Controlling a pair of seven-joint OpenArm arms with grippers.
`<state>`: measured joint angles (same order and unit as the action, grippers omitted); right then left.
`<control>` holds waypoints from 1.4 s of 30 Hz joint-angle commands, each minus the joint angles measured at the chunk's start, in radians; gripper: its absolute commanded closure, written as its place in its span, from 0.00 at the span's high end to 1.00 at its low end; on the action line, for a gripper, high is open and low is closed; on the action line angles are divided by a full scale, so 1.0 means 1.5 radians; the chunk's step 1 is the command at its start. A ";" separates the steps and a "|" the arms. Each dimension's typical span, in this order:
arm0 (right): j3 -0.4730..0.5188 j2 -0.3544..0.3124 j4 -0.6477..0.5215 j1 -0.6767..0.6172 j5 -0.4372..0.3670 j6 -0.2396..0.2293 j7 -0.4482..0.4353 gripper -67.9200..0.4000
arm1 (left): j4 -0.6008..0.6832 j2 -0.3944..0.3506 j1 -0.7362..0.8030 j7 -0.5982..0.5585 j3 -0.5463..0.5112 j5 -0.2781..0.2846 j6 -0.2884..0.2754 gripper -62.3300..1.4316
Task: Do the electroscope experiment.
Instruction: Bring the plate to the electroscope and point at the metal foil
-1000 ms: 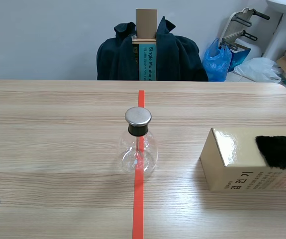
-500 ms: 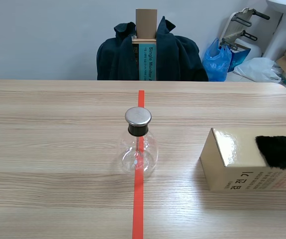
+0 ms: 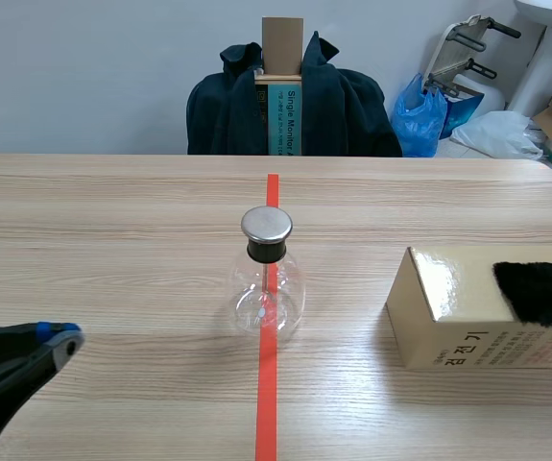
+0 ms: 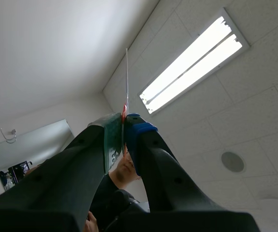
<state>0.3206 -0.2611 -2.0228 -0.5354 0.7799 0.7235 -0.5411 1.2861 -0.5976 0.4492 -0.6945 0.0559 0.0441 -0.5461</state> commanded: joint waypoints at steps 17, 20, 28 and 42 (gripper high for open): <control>0.005 -0.012 -0.008 0.003 -0.021 -0.057 0.008 0.02 | -0.120 0.061 -0.258 0.111 0.204 0.007 0.099 0.05; 0.005 -0.012 -0.008 0.003 -0.022 -0.060 0.011 0.02 | -0.174 0.076 -0.296 0.112 0.227 0.007 0.111 0.05; 0.005 -0.012 -0.008 0.003 -0.025 -0.082 0.016 0.02 | -0.286 0.112 -0.375 0.105 0.270 0.007 0.120 0.06; 0.004 -0.012 0.000 0.017 -0.032 -0.130 0.031 0.02 | -0.326 0.132 -0.396 0.073 0.300 0.007 0.124 0.07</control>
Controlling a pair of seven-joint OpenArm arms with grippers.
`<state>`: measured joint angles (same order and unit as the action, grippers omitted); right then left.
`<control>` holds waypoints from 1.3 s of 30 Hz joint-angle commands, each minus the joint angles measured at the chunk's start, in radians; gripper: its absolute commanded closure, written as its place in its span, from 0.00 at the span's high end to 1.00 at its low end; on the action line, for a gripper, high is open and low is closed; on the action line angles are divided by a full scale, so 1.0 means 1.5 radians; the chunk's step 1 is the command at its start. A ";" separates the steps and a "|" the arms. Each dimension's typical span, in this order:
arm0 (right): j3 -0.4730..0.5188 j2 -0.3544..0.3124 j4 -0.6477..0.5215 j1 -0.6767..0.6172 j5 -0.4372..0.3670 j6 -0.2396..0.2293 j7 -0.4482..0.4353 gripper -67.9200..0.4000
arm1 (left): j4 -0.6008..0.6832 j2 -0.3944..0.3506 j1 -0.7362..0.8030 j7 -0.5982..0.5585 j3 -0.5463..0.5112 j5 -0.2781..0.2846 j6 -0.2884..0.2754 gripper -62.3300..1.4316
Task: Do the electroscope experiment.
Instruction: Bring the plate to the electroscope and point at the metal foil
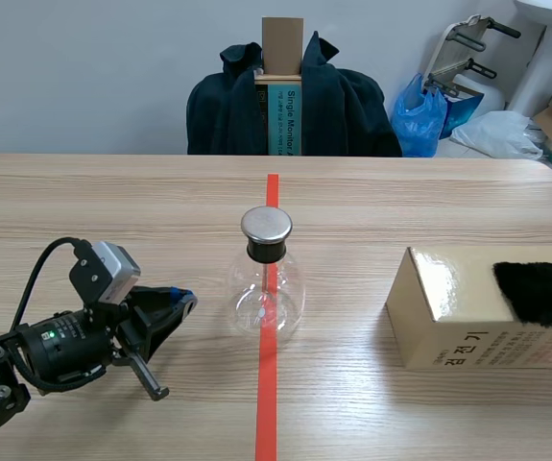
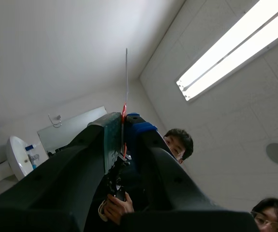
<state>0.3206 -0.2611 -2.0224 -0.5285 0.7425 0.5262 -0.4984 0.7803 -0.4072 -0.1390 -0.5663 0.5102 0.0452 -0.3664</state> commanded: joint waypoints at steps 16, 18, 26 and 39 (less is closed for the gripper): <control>-0.076 -0.012 0.142 0.119 0.069 -0.007 0.020 0.02 | 0.011 0.009 -0.004 -0.013 -0.003 0.007 0.003 0.07; -0.096 -0.011 0.165 0.134 0.085 -0.007 0.023 0.02 | 0.011 0.009 -0.004 -0.013 -0.003 0.007 0.003 0.07; -0.188 -0.007 0.235 0.182 0.126 0.000 0.035 0.02 | 0.011 0.009 -0.004 -0.013 -0.003 0.007 0.003 0.07; -0.337 0.001 0.302 0.238 0.182 0.000 0.098 0.02 | 0.011 0.009 -0.004 -0.014 -0.003 0.007 -0.019 0.07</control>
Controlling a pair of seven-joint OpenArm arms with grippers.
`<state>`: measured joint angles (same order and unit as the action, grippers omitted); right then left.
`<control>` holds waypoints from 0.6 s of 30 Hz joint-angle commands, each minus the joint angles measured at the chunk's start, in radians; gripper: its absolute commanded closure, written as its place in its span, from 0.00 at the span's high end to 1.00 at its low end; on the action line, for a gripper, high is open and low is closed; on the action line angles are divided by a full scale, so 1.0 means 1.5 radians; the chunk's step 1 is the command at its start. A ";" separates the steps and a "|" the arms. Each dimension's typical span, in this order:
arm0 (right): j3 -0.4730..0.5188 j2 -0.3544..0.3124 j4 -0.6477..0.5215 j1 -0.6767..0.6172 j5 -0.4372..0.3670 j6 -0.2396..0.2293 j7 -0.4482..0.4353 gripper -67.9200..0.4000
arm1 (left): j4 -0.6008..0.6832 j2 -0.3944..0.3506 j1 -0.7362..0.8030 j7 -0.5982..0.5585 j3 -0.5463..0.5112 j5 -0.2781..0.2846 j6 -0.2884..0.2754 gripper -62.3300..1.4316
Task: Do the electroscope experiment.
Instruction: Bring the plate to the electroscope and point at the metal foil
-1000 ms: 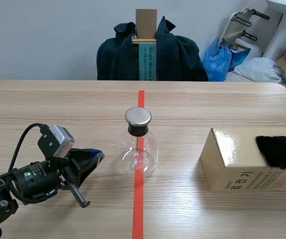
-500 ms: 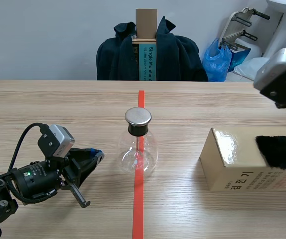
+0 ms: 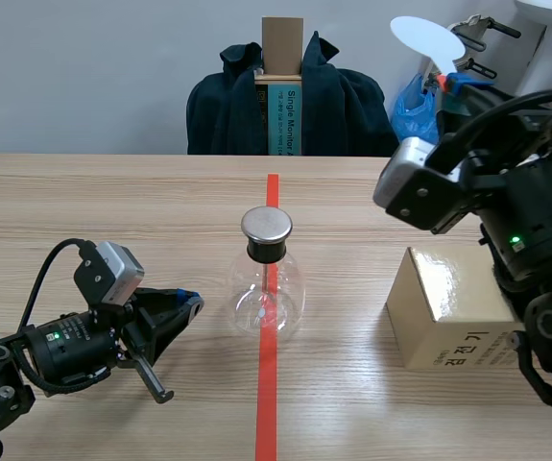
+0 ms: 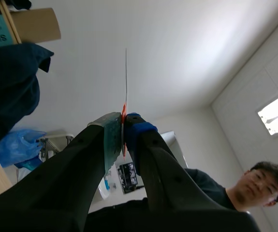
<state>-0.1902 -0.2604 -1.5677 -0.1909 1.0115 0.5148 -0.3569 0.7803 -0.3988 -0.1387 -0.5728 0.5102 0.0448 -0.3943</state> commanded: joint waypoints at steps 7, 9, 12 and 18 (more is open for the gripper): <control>-0.041 0.015 0.040 0.018 0.058 0.008 0.010 0.02 | 0.011 0.003 -0.004 -0.009 -0.003 0.007 -0.001 0.07; -0.054 0.015 0.049 0.018 0.068 0.008 0.010 0.02 | 0.011 0.003 -0.004 -0.009 -0.003 0.007 -0.001 0.07; -0.068 0.015 0.062 0.018 0.089 0.008 0.010 0.02 | 0.011 0.003 -0.004 -0.009 -0.003 0.007 -0.001 0.07; -0.089 0.015 0.089 0.017 0.116 0.008 0.009 0.02 | 0.011 0.003 -0.004 -0.009 -0.003 0.007 -0.001 0.07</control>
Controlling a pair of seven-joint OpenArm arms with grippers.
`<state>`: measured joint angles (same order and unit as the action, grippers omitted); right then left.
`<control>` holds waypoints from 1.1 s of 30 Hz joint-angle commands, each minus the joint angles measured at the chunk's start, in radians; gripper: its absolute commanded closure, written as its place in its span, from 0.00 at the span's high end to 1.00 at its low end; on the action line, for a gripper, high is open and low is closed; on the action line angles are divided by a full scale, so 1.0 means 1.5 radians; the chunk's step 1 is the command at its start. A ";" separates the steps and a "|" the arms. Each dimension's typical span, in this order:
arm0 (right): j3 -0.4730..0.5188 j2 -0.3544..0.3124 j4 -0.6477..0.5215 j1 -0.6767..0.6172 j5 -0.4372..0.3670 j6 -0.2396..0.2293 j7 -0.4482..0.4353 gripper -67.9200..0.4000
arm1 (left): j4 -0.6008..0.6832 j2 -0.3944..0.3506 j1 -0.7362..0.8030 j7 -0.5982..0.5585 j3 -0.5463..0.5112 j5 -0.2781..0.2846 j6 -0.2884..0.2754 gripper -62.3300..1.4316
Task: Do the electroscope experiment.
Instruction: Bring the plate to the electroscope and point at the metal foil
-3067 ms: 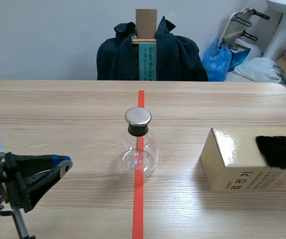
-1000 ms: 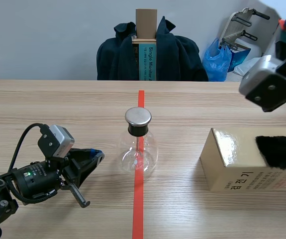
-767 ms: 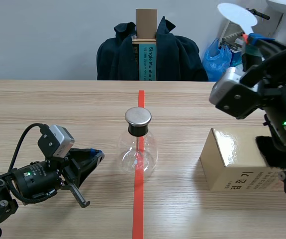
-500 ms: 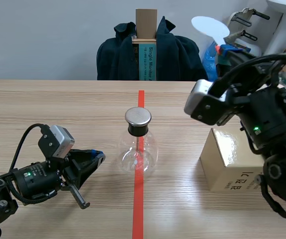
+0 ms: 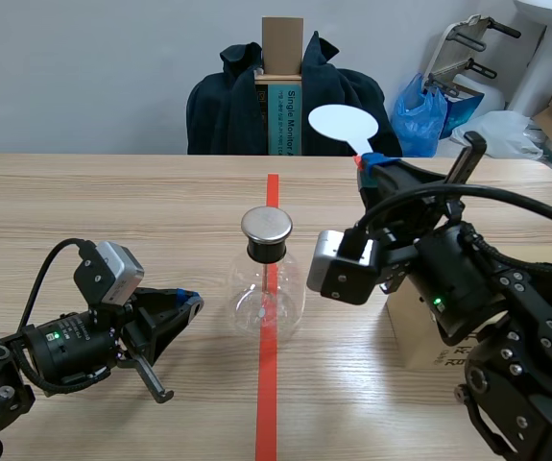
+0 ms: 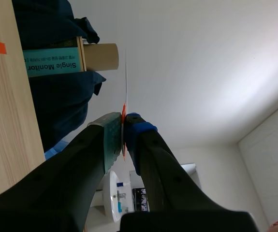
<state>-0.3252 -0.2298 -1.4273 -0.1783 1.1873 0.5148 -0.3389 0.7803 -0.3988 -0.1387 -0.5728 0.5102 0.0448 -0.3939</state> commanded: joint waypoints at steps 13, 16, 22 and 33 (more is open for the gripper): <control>-0.001 -0.006 0.002 -0.041 0.019 0.010 -0.035 0.02 | 0.011 0.003 -0.004 -0.009 -0.003 0.007 -0.001 0.07; -0.001 -0.006 0.002 -0.050 0.022 0.010 -0.043 0.02 | 0.011 0.003 -0.004 -0.009 -0.003 0.007 -0.001 0.07; -0.001 -0.006 0.002 -0.051 0.022 0.010 -0.045 0.02 | 0.011 0.003 -0.004 -0.009 -0.003 0.007 -0.001 0.07; -0.001 -0.006 0.002 -0.051 0.022 0.010 -0.108 0.02 | 0.011 0.003 -0.004 -0.009 -0.003 0.007 -0.001 0.07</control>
<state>-0.3294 -0.2298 -1.4117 -0.2661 1.2266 0.5156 -0.4946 0.7803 -0.3988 -0.1387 -0.5728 0.5102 0.0452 -0.3939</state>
